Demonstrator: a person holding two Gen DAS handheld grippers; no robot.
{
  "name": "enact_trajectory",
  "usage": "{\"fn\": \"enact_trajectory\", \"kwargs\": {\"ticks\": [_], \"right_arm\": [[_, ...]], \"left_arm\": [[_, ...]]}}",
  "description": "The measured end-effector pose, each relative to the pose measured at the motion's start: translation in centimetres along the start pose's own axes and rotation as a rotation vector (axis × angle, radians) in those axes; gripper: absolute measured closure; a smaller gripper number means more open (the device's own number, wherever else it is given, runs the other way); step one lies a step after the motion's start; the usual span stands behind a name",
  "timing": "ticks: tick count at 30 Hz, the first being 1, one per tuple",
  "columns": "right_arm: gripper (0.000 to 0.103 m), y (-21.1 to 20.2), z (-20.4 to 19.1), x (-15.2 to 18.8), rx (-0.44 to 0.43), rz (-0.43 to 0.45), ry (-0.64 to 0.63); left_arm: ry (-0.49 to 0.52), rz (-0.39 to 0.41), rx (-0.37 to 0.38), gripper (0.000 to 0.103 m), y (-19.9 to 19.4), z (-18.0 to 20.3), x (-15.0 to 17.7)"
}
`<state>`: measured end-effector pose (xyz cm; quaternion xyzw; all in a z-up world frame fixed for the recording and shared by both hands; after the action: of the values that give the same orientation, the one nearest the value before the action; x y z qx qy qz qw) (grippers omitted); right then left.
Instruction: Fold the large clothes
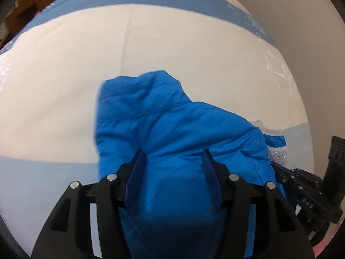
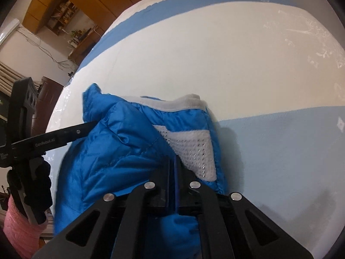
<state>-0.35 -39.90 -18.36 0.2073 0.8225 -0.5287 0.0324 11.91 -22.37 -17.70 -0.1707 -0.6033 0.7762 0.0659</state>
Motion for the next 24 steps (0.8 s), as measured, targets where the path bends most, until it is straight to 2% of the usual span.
{"fn": "enact_trajectory", "kwargs": {"ticks": [3, 5, 10, 14, 18, 20, 24], "right_arm": [[0.093, -3.3, -1.5, 1.0, 0.011, 0.074, -0.053], [0.092, -4.4, -2.7, 2.0, -0.001, 0.089, -0.096], [0.095, -3.0, -2.4, 4.3, 0.011, 0.068, -0.088], [0.101, -0.8, -1.0, 5.2, -0.024, 0.058, -0.066], [0.102, 0.6, -0.6, 5.7, -0.046, 0.078, -0.069], [0.102, 0.9, -0.7, 5.6, -0.053, 0.077, -0.057], [0.101, -0.1, -1.0, 5.2, -0.053, 0.057, -0.049]], "left_arm": [[-0.008, 0.079, -0.011, 0.051, -3.5, -0.2, 1.9], [-0.016, 0.127, -0.013, 0.051, -5.4, -0.3, 4.1], [0.004, 0.148, -0.053, 0.05, -4.7, -0.3, 8.1], [0.01, 0.161, -0.063, 0.044, -3.0, -0.7, 8.9], [0.009, 0.179, -0.086, 0.043, -1.8, -1.0, 9.2], [0.016, 0.18, -0.105, 0.043, -1.7, -0.9, 9.2], [0.005, 0.152, -0.082, 0.044, -2.7, -1.1, 8.9]]}}
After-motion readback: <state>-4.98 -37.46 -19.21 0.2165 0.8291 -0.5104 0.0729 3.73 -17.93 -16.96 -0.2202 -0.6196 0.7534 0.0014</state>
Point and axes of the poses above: each gripper's, at about its wrist camera, not at the fingertips, and y roughly the way its jaws point, z to its right, x to its underside, the point moved 5 cm from there along y, roughly the way its jaws point, and after that the axes turned 6 degrees about -z, right-handed, at the moved point
